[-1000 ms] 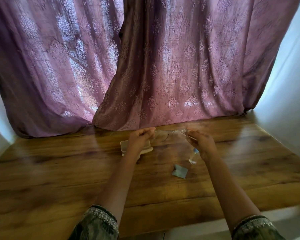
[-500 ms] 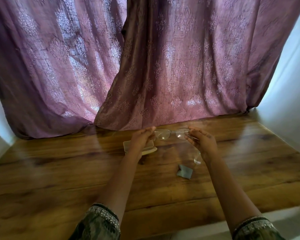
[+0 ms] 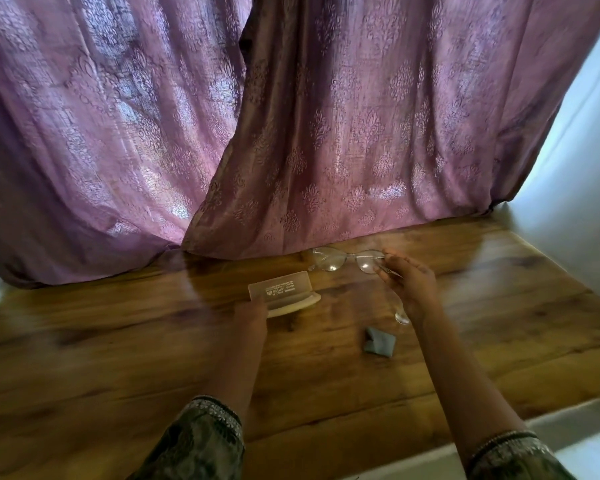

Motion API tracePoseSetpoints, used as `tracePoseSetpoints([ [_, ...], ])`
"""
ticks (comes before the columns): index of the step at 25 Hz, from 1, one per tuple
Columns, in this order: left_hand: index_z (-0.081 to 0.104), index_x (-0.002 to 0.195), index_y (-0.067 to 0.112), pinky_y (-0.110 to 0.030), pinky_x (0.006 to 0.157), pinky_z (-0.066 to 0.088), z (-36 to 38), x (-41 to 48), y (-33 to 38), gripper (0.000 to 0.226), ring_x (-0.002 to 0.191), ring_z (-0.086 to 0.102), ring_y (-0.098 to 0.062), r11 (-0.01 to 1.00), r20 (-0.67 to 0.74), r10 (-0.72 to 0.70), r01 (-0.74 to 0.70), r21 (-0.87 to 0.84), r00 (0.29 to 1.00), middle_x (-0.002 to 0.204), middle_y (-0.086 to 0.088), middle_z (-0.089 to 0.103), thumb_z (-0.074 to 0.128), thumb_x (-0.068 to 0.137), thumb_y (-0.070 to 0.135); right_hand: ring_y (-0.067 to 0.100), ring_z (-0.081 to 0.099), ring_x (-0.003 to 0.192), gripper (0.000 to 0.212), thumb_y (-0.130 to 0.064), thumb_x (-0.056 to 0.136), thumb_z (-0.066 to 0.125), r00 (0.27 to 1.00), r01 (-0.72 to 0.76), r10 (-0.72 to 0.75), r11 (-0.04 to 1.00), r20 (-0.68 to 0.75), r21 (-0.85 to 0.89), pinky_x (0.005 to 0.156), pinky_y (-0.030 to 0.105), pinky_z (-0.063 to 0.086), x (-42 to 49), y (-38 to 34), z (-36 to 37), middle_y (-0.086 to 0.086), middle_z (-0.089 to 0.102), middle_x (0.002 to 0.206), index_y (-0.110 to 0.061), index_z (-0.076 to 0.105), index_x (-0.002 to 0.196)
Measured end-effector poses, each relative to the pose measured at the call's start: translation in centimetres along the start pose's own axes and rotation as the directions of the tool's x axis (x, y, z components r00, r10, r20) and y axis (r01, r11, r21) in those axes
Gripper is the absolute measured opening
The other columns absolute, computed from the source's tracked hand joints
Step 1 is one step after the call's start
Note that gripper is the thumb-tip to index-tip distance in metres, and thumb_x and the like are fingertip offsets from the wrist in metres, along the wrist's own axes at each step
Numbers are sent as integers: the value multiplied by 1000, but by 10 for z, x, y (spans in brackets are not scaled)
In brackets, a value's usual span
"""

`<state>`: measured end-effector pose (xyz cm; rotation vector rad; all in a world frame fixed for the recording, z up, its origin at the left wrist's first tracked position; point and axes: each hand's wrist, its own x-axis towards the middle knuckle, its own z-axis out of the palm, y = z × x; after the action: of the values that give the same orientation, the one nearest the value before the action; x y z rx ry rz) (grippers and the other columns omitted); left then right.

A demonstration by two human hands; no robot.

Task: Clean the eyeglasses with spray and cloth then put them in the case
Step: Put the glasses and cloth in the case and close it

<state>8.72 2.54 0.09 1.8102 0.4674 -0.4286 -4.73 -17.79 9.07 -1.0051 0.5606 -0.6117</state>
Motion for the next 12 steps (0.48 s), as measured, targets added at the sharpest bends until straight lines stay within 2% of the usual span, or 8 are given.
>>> tracePoseSetpoints([
  [2, 40, 131, 0, -46, 100, 44, -1, 12, -8, 54, 117, 48, -38, 994, 67, -98, 101, -48, 993, 132, -19, 47, 53, 90, 33, 20, 64, 80, 11, 5, 86, 54, 1000, 3, -3, 1000, -19, -4, 74, 27, 57, 1, 2, 0, 4, 70, 77, -1, 64, 84],
  [4, 38, 131, -1, -47, 97, 45, -1, 22, -10, 55, 117, 49, -37, 984, 123, -145, 156, -84, 982, 134, -20, 46, 55, 90, 31, 21, 63, 81, 10, 4, 86, 55, 999, 2, -2, 1000, -40, -1, 74, 26, 56, 1, 3, 0, 9, 67, 81, 0, 64, 88],
  [8, 44, 125, -3, -41, 98, 48, -2, 35, -15, 39, 118, 53, -31, 936, 180, -205, 246, -251, 962, 133, -19, 49, 53, 91, 13, 19, 62, 79, 15, 3, 87, 53, 998, -2, 0, 1000, -64, -26, 69, 20, 56, 0, 5, -1, 12, 63, 84, 1, 62, 99],
  [11, 47, 119, -6, -33, 80, 56, -2, 39, -15, 39, 95, 62, -25, 942, 187, -189, 232, -244, 964, 126, -18, 56, 61, 85, 8, 17, 62, 76, 24, 2, 88, 53, 996, 0, -2, 1000, -88, -21, 65, 17, 55, 2, 7, -2, 10, 63, 80, 3, 59, 111],
  [12, 45, 123, -7, -31, 75, 55, -2, 38, -14, 43, 96, 61, -25, 938, 197, -186, 234, -257, 962, 128, -18, 54, 62, 85, 5, 15, 62, 74, 25, 1, 88, 52, 996, -1, -1, 1000, -94, -19, 63, 17, 55, 1, 7, -2, 9, 64, 77, 3, 59, 112],
])
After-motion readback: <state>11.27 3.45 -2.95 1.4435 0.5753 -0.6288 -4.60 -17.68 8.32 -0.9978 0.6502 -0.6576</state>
